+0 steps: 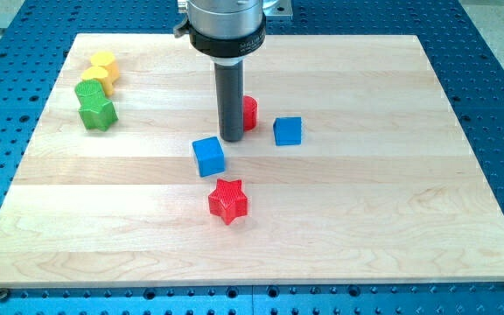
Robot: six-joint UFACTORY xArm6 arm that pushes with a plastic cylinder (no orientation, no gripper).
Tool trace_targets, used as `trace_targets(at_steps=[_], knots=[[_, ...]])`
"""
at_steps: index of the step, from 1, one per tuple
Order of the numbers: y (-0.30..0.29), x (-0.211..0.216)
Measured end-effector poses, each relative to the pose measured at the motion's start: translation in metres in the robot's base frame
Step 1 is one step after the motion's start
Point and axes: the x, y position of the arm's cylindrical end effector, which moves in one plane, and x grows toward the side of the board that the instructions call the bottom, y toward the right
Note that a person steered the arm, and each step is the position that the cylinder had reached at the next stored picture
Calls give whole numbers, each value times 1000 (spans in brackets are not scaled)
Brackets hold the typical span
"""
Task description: Push the red circle and blue cube vertically to each other
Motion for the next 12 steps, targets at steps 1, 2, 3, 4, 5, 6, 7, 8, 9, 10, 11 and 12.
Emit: trace_targets(at_steps=[1, 2, 3, 4, 5, 6, 7, 8, 9, 10, 11, 12], knots=[[74, -14], [70, -42], [47, -43], [35, -43], [71, -67], [-10, -84], [-62, -44], [-72, 12], [-72, 44], [-66, 56], [-33, 51], [-24, 50]])
